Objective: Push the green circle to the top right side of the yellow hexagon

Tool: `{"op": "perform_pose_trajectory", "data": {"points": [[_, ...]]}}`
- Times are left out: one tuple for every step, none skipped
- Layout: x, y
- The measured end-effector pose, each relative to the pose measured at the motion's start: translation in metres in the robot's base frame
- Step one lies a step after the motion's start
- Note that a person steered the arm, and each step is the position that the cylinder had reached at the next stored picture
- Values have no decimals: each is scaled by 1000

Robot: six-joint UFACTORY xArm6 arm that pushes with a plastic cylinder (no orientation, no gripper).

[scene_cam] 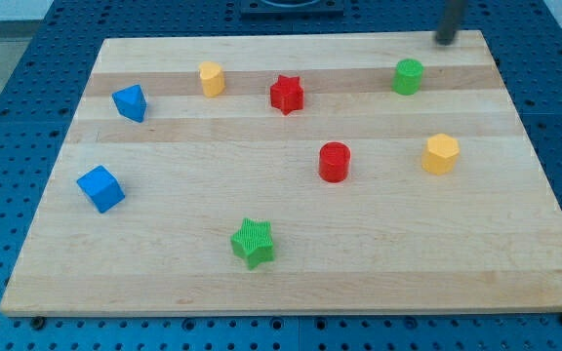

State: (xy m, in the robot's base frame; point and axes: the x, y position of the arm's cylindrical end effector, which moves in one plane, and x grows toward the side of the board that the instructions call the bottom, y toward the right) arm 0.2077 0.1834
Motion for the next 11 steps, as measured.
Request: {"op": "perform_pose_trajectory", "data": {"points": [[15,-76],[59,-73],[102,-34],[118,-23],[79,-37],[68,-24],[86,2],[136,6],[185,6],[179,6],[152,13]]}}
